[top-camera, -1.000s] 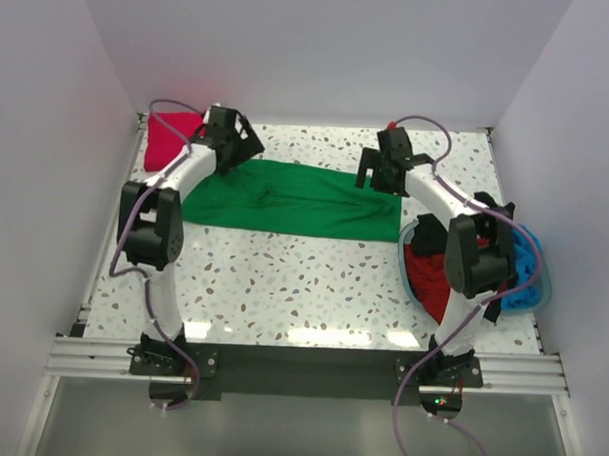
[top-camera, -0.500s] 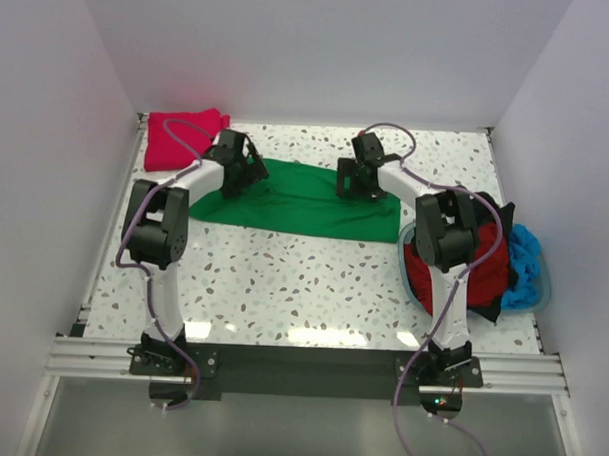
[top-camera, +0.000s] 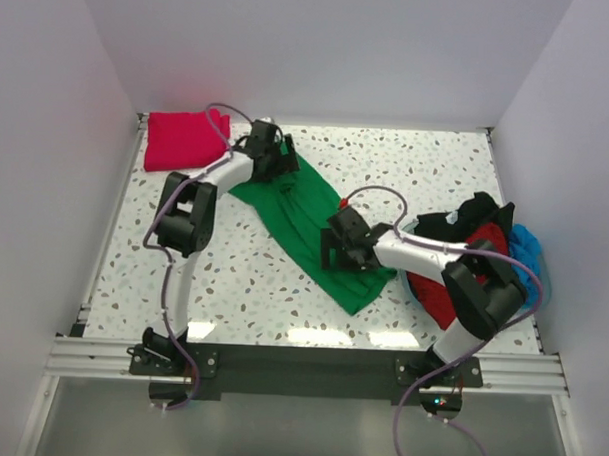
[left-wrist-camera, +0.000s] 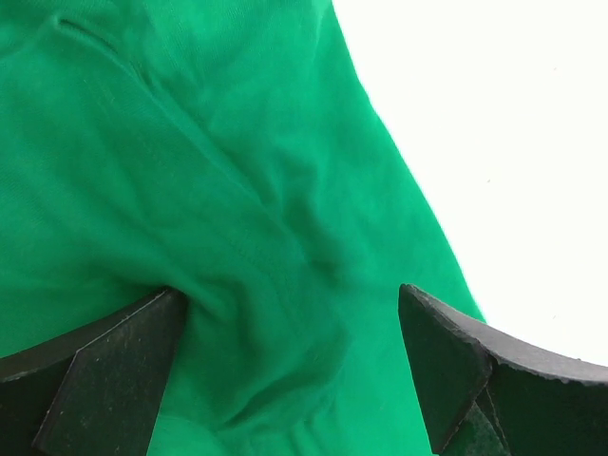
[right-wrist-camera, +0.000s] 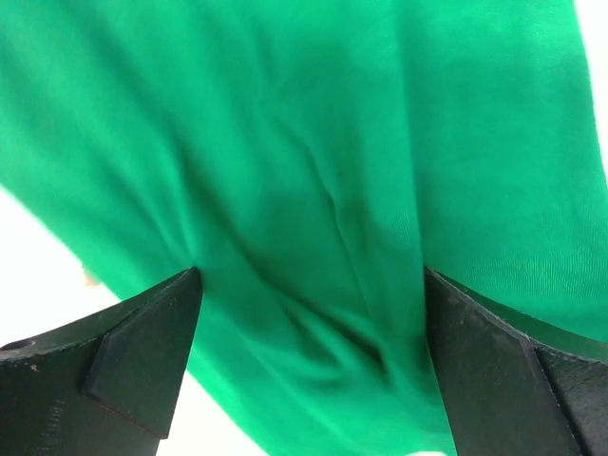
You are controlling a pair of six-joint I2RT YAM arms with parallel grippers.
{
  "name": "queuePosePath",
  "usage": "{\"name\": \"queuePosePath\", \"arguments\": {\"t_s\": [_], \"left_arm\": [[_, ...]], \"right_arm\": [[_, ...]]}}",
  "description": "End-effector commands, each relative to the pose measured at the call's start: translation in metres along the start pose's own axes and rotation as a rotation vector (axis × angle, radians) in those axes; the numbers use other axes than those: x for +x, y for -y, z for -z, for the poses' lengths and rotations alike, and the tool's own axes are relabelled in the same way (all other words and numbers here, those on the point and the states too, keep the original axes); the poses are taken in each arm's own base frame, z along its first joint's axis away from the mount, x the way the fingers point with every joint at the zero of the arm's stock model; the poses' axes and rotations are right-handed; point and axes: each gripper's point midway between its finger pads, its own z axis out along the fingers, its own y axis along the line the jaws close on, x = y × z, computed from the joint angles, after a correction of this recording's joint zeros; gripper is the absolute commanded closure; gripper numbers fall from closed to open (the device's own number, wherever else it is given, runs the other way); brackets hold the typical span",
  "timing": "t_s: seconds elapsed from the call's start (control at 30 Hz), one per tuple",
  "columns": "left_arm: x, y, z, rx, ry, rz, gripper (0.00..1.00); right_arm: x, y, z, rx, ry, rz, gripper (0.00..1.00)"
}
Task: Fold and stack the t-shirts
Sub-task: Fold the tshirt
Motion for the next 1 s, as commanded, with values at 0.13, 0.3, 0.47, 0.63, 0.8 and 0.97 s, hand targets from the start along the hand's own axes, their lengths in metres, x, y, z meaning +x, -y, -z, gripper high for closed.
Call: {"name": "queuePosePath", "arguments": {"t_s": [0.13,0.3,0.47,0.63,0.8,0.97], "left_arm": [[0.019,0.068,-0.058,0.201,-0.089,-0.186,0.00],[-0.010,0.083,-0.069,0.246,0.037,-0.230,0.00],[-0.013,0.111,-0.059,0.392,0.054,-0.242,0.00],[-0.034,0.138,-0.038,0.447,0.115,-0.259,0.00],[-0.056,0.165,-0.023,0.483,0.220,-0.261,0.00],[-0.056,0.171,-0.042,0.481,0.262,-0.252,0.00]], "right_arm": [[0.118,-0.048,0.036,-0.123,-0.205,-0.063,0.01],[0.110,-0.059,0.055,-0.168,-0.150,-0.064,0.01],[0.076,-0.059,0.080,-0.168,-0.036,-0.032,0.01],[0.057,-0.058,0.101,-0.175,0.024,-0.021,0.01],[0.042,-0.050,0.114,-0.156,0.084,-0.028,0.01],[0.042,-0.036,0.109,-0.119,0.045,-0.062,0.01]]}}
